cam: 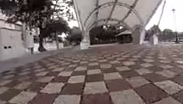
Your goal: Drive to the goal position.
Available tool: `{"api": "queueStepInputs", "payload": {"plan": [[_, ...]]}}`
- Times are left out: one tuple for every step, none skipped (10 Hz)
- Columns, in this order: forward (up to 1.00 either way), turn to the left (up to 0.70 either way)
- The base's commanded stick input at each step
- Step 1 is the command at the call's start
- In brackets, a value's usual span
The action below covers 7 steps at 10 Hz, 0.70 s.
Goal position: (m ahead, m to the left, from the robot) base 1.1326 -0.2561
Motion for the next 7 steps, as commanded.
{"api": "queueStepInputs", "payload": {"plan": [[0.70, 0.01], [0.70, 0.01], [0.70, 0.01], [0.70, 0.01], [0.70, 0.01], [0.70, 0.01], [0.70, 0.01]]}}
